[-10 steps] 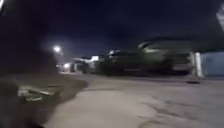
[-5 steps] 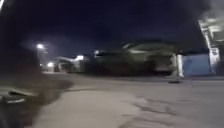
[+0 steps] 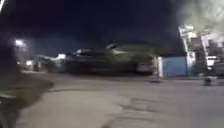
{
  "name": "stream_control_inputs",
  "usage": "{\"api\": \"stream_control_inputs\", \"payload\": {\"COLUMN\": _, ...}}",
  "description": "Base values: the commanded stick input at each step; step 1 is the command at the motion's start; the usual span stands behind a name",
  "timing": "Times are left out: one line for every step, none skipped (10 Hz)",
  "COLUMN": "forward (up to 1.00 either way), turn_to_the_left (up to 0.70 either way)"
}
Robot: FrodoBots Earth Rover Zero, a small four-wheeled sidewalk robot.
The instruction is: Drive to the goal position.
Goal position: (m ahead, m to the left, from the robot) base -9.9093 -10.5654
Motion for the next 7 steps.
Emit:
{"api": "stream_control_inputs", "payload": {"forward": 0.0, "turn_to_the_left": -0.7}}
{"api": "stream_control_inputs", "payload": {"forward": 0.0, "turn_to_the_left": -0.7}}
{"api": "stream_control_inputs", "payload": {"forward": 0.0, "turn_to_the_left": -0.7}}
{"api": "stream_control_inputs", "payload": {"forward": 0.0, "turn_to_the_left": -0.7}}
{"api": "stream_control_inputs", "payload": {"forward": 0.0, "turn_to_the_left": -0.7}}
{"api": "stream_control_inputs", "payload": {"forward": 0.0, "turn_to_the_left": -0.7}}
{"api": "stream_control_inputs", "payload": {"forward": 0.0, "turn_to_the_left": -0.7}}
